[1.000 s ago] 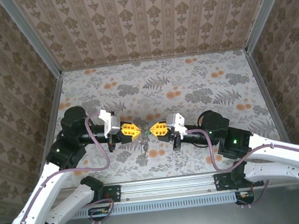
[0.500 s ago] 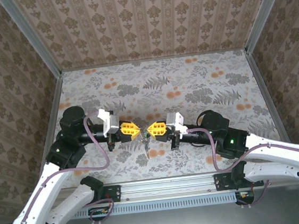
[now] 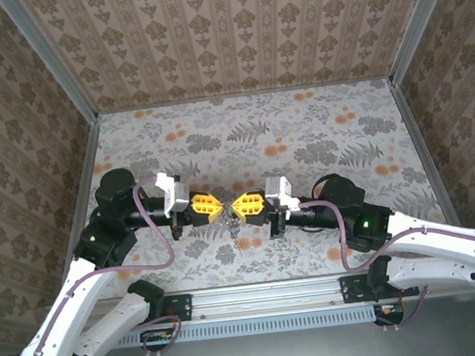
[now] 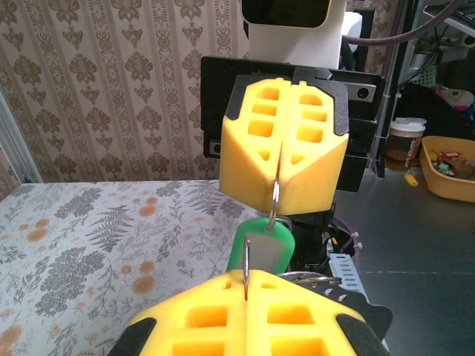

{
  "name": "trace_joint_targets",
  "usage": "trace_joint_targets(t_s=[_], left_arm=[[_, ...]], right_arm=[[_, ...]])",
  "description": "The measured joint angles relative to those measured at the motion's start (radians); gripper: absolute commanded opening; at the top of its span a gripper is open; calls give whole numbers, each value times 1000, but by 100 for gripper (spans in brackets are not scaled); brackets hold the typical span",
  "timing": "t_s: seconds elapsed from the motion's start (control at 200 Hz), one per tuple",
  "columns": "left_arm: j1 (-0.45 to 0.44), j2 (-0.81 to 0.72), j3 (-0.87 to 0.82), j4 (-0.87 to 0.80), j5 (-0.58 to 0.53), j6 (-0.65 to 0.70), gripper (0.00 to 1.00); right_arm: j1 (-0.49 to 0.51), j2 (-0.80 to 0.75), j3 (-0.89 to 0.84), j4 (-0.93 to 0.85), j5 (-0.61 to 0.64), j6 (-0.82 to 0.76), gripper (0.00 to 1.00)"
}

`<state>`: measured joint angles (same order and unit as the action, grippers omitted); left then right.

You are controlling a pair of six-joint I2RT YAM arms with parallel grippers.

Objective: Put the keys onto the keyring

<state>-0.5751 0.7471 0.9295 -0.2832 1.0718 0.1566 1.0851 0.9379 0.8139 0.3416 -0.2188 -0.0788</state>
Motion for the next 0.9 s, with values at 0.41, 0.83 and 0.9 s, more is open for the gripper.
trace_joint_targets(t_s=[0.41,0.83,0.9], left_arm=[[1,0,0,0,6,0,0],[8,0,-1,0,5,0,0],[8,0,-1,-1,5,0,0]], right_arm=[[-17,24,0,29,-8,0,0],[-34,40,0,48,-31,4,0],[-34,40,0,49,-33,4,0]])
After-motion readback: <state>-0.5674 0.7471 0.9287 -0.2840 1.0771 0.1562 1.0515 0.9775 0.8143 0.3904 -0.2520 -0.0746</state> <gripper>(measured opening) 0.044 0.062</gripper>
